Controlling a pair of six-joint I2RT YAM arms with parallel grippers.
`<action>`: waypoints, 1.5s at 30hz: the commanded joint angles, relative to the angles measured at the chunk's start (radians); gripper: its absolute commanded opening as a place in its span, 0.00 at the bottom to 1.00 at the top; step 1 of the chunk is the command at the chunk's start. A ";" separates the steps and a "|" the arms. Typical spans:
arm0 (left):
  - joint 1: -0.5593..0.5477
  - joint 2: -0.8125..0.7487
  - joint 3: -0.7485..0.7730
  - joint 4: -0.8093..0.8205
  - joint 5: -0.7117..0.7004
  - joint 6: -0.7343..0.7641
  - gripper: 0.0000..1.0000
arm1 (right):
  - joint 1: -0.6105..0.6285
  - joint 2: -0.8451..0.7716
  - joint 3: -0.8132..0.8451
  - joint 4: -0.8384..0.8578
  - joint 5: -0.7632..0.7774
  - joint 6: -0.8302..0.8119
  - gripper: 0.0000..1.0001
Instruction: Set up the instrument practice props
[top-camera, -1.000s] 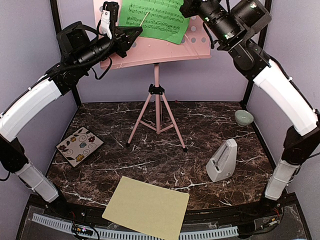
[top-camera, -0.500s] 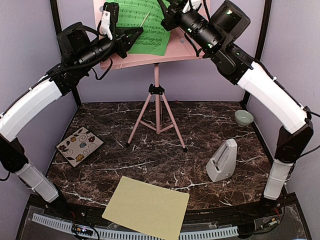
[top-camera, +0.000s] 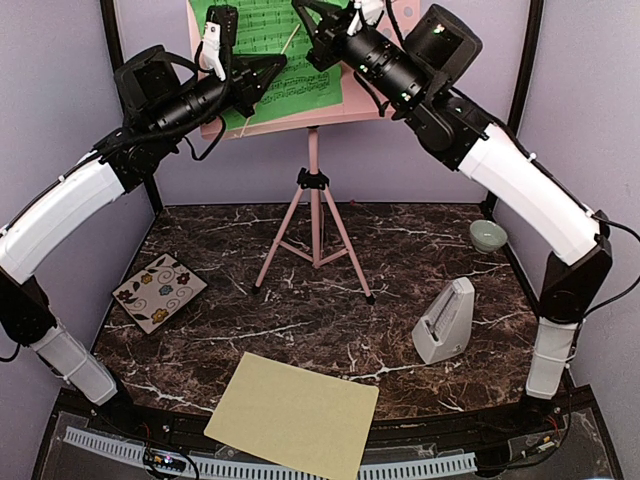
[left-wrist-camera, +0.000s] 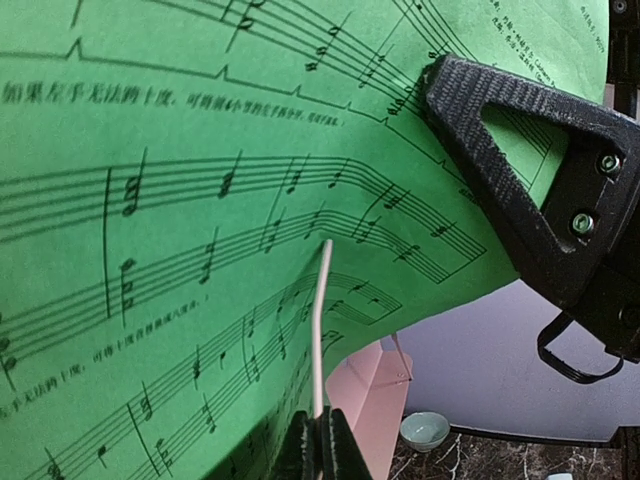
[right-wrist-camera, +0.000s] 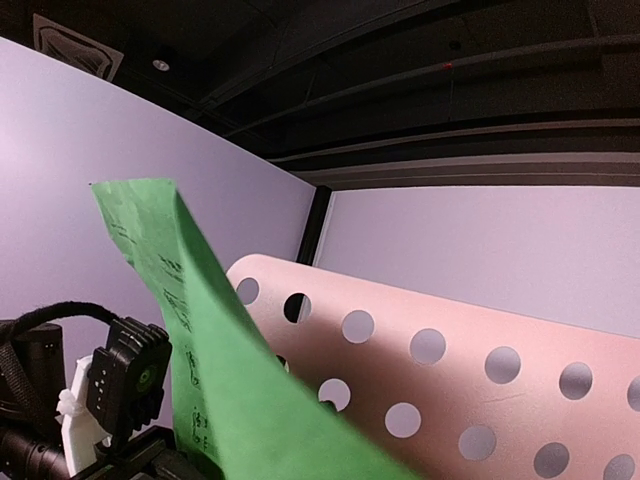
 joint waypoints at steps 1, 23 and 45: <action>-0.004 -0.039 -0.014 0.039 0.044 0.007 0.00 | -0.003 0.015 0.033 0.023 -0.023 -0.001 0.00; -0.004 -0.034 -0.011 0.057 0.048 0.008 0.00 | -0.021 -0.009 -0.035 0.095 -0.015 0.118 0.00; -0.005 -0.050 -0.033 0.122 0.092 -0.010 0.00 | -0.056 -0.035 -0.096 0.171 0.049 0.362 0.00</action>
